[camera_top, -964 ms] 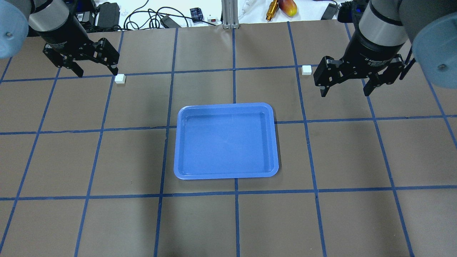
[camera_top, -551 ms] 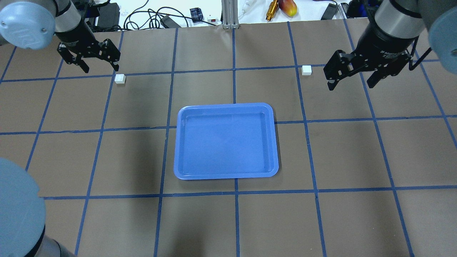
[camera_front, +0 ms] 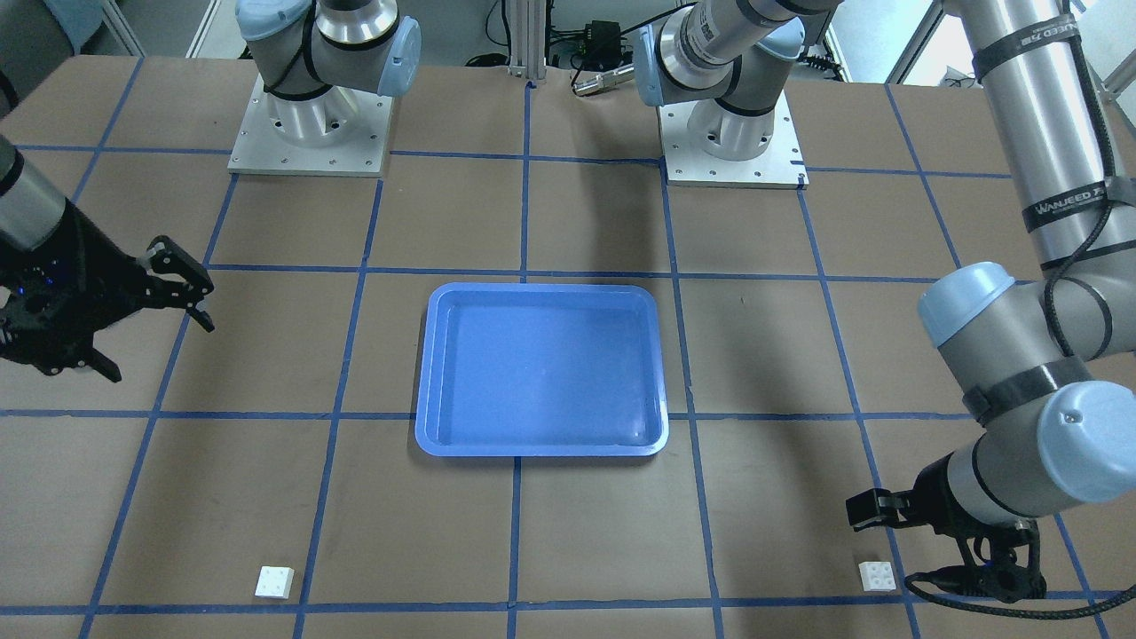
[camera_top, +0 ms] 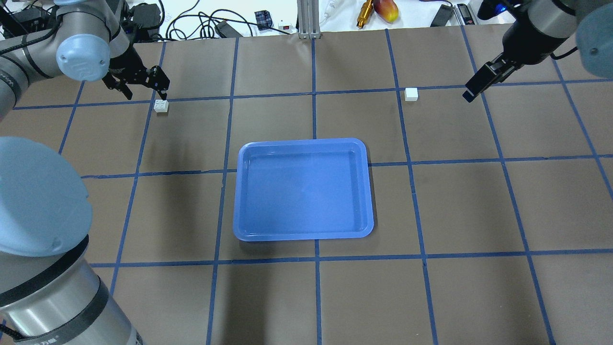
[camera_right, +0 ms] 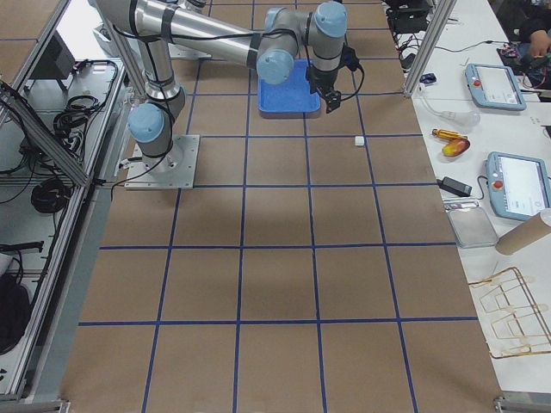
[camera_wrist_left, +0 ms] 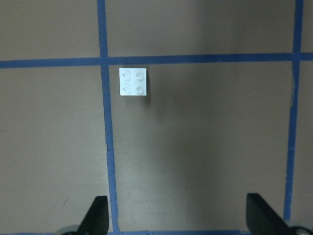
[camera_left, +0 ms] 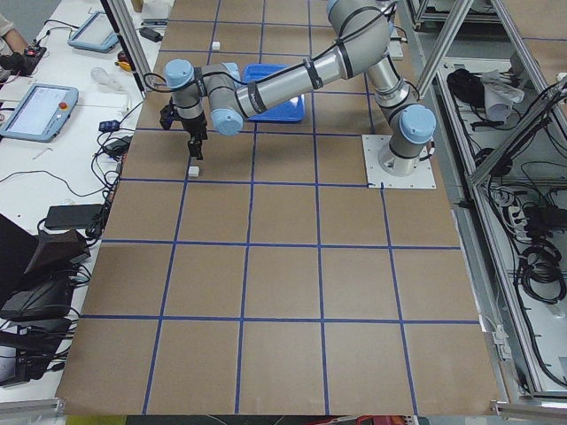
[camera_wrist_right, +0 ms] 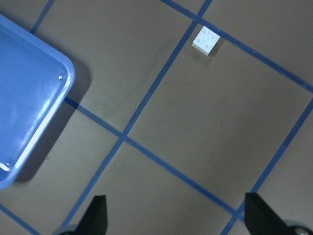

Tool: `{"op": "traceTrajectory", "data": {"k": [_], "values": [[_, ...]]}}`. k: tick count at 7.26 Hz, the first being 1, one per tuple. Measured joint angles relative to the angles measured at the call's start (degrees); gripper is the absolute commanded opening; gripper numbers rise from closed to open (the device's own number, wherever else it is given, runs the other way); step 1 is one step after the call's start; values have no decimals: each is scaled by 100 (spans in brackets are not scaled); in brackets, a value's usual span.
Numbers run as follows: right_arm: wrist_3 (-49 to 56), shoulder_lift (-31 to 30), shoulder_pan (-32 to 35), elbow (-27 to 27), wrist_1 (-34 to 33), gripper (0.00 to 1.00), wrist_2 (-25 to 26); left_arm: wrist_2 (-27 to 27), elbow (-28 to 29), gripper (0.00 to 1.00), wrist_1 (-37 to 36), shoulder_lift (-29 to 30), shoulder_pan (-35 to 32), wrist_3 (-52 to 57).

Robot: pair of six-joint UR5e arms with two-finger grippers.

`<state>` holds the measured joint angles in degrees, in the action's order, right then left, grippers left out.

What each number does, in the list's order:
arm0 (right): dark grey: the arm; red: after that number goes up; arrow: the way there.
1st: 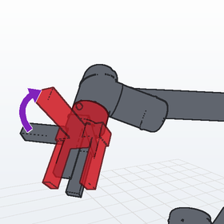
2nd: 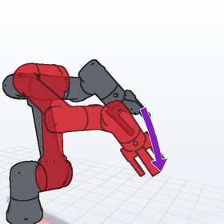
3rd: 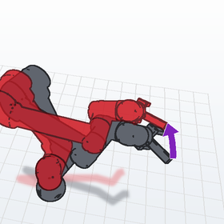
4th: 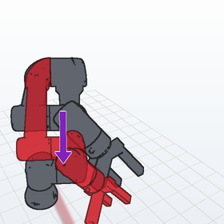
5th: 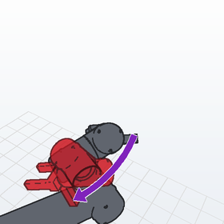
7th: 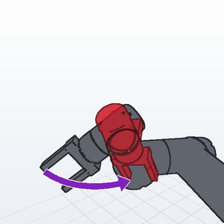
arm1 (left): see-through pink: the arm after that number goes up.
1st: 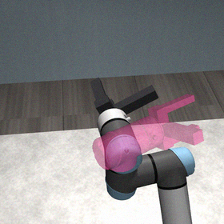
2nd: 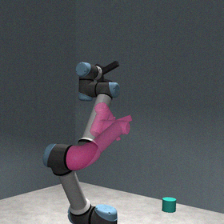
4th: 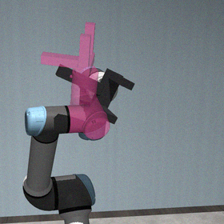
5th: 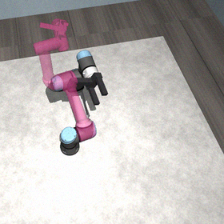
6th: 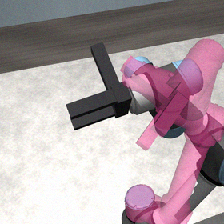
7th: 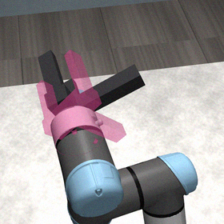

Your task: Assemble white blocks and place on blue tray

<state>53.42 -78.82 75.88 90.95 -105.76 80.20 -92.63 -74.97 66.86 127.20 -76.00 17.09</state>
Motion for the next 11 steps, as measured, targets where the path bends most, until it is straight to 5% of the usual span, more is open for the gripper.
{"op": "traceTrajectory", "data": {"k": [2,5,8,9,11], "values": [[1174,584,-2,-236,-278,100,-87,-14,221,100,-287,436,28,10],[1611,934,16,-378,-358,100,-195,6,414,94,-336,771,25,-150],[2631,1606,18,-750,-366,100,-478,64,401,31,-309,896,24,-141],[2720,1767,16,-820,-391,100,-628,68,403,20,-301,899,24,-138],[2953,2043,12,-946,-594,100,-746,75,429,15,-305,892,24,-134]]}}
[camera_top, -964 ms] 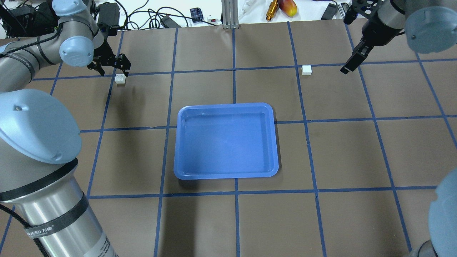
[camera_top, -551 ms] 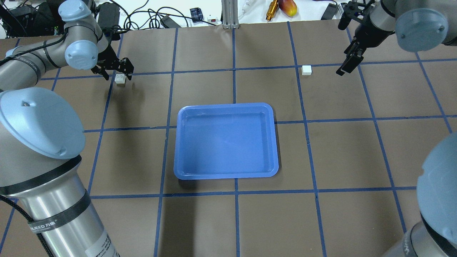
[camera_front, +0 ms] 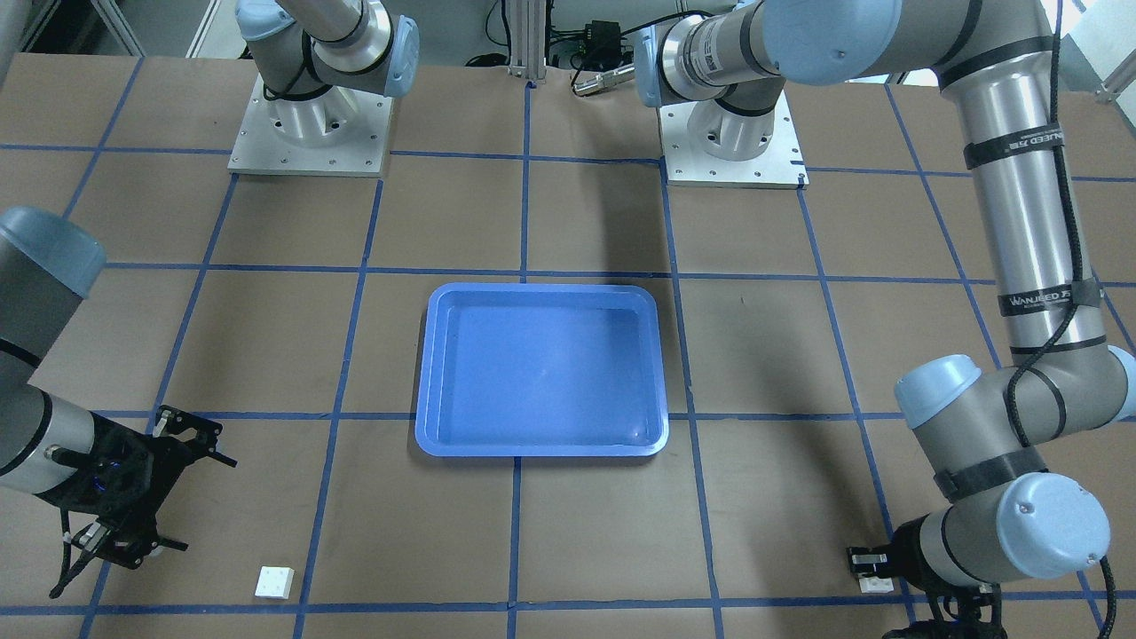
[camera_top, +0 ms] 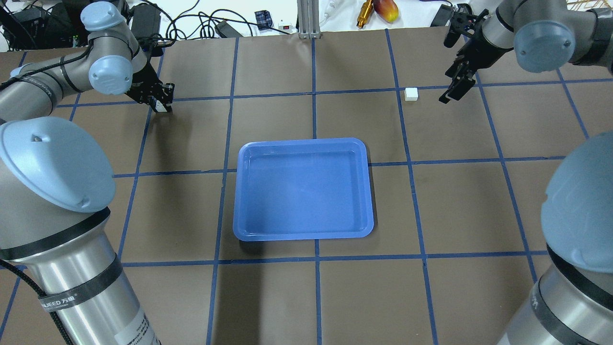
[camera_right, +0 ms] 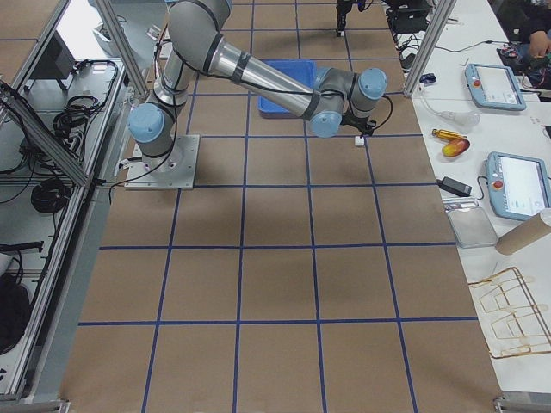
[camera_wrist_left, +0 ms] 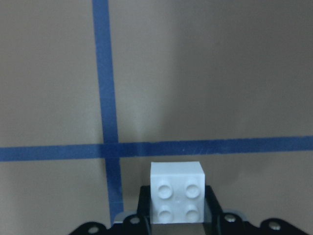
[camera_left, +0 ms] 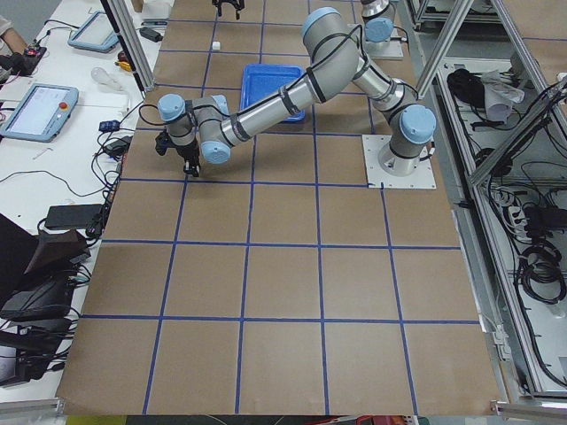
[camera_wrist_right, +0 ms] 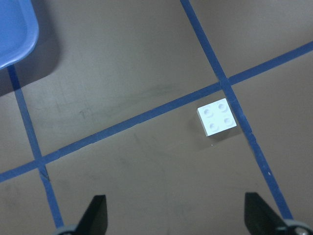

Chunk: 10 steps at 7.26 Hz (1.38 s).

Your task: Assemble white blocks and place on blue tray

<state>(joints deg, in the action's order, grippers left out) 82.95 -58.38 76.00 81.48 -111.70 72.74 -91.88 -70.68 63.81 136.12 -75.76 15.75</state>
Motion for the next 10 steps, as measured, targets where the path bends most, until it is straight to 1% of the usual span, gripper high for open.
{"op": "traceTrajectory", "data": {"k": [1,3,5,7,8,10], "values": [[164,113,-6,-82,-172,100,-17,6,-8,15,7,-37,-5,2],[406,340,-13,-276,-280,100,-39,319,-245,15,161,-331,-105,-71],[801,628,-10,-498,-236,99,-43,461,-876,15,288,-976,-458,-313],[859,785,-4,-570,-224,99,-50,516,-1765,15,233,-1730,-758,-754],[869,877,5,-615,-221,99,-55,507,-2087,15,186,-2079,-1008,-1039],[954,1096,59,-803,-202,100,-81,492,-2552,15,110,-2525,-1746,-1896]]}}
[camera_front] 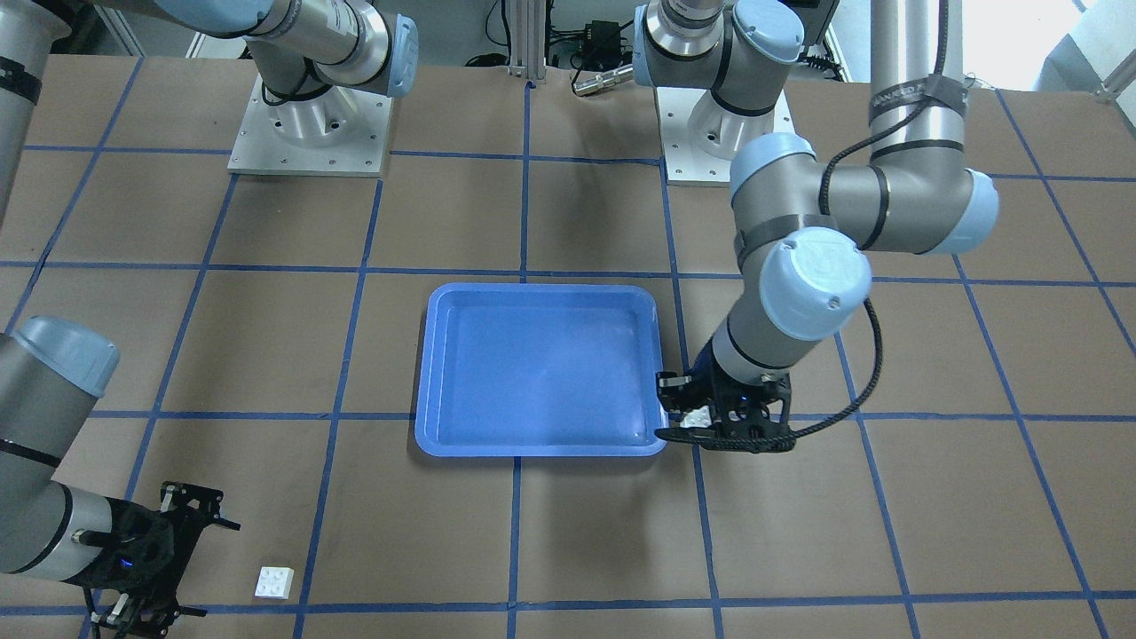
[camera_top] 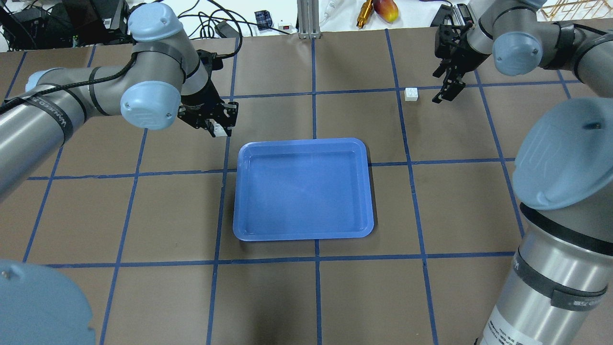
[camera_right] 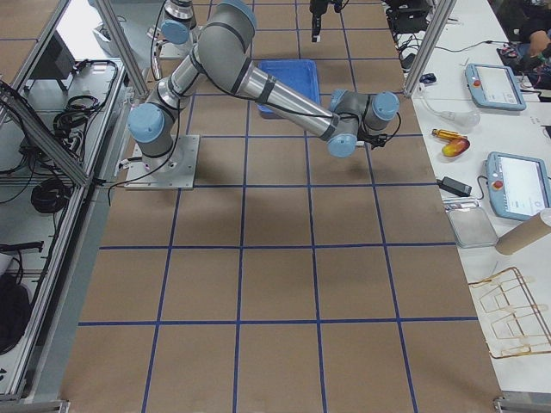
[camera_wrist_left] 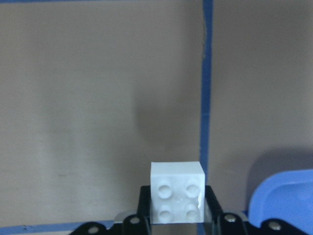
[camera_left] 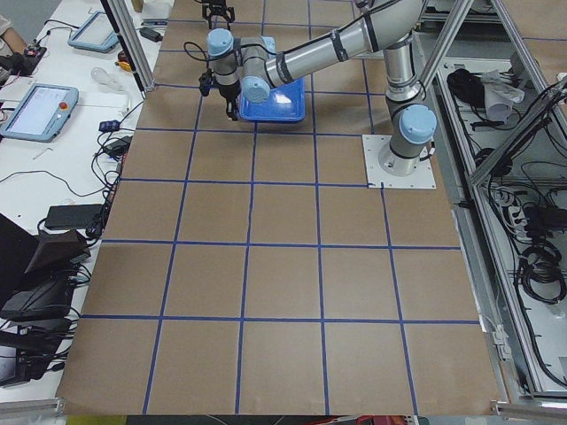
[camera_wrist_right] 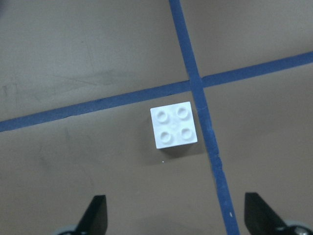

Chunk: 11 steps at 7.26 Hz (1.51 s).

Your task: Assemble white blocks and place on blue tray

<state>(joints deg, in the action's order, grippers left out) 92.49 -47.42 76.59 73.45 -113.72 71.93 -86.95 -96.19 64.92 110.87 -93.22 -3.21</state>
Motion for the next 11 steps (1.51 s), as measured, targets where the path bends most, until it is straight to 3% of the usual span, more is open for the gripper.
{"op": "traceTrajectory", "data": {"k": [2,4,7,10,11], "values": [[188,172,94,-211,16,100,-64,-3,-710,15,-443,-226,-578,-782],[231,268,137,-276,-1,100,-74,-3,-1309,15,-1431,-238,-962,-1211],[171,335,251,-310,-10,95,-70,-102,-1457,15,-1746,-98,-1432,-1757],[165,363,291,-313,1,80,-67,-176,-1479,16,-1753,-9,-1519,-1796],[164,377,294,-310,8,64,-71,-213,-1481,16,-1751,42,-1521,-1770]]}}
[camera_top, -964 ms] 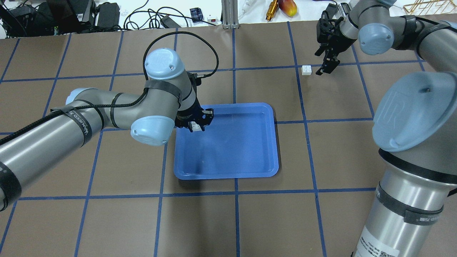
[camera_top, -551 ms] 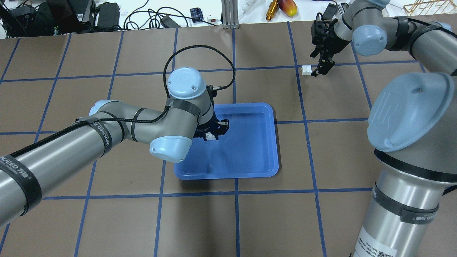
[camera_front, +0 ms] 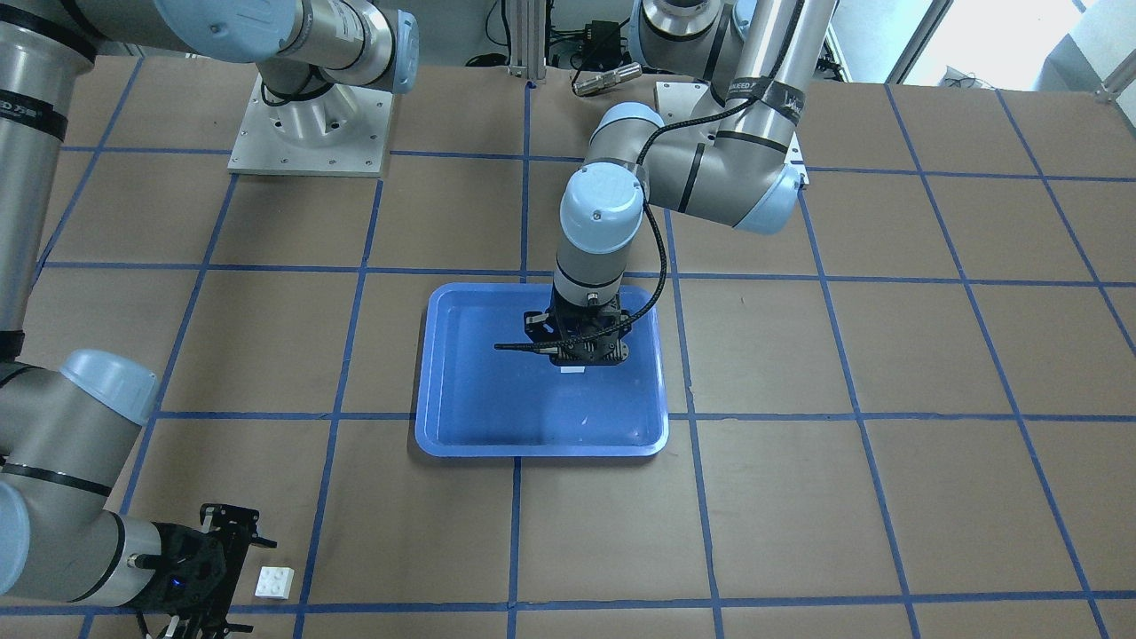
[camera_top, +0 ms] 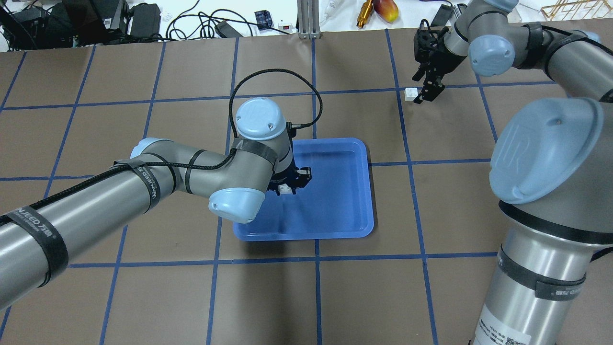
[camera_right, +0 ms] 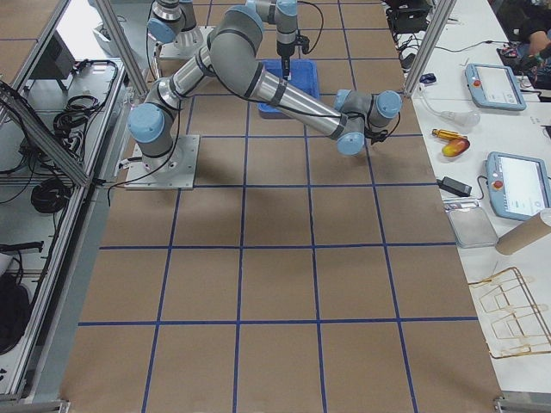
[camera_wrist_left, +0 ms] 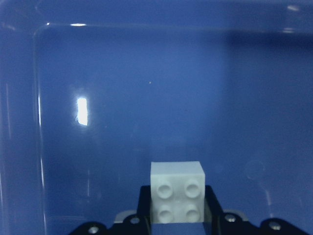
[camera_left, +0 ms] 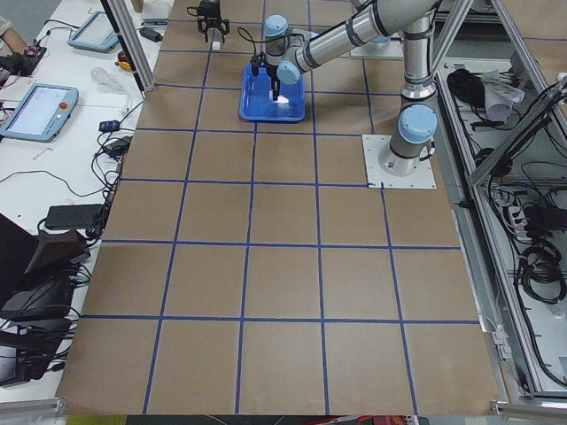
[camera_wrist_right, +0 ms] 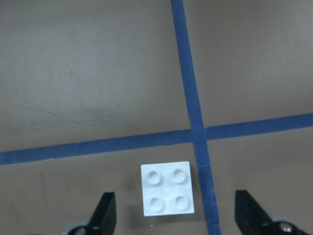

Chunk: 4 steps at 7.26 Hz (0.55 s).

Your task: Assemble white blocks and place on blue tray

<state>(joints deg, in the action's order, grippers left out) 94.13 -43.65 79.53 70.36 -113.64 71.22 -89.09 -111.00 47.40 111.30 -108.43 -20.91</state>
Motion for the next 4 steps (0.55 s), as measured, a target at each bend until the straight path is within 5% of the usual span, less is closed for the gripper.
{"op": "traceTrajectory", "data": {"k": [2,3,4], "values": [[2,26,1,4,7,14,3,-30,20,16,-21,87,-2,28],[12,27,1,3,8,0,15,-12,41,16,-38,108,-2,36],[28,23,2,0,11,0,37,3,53,17,-49,124,-3,42]]}}
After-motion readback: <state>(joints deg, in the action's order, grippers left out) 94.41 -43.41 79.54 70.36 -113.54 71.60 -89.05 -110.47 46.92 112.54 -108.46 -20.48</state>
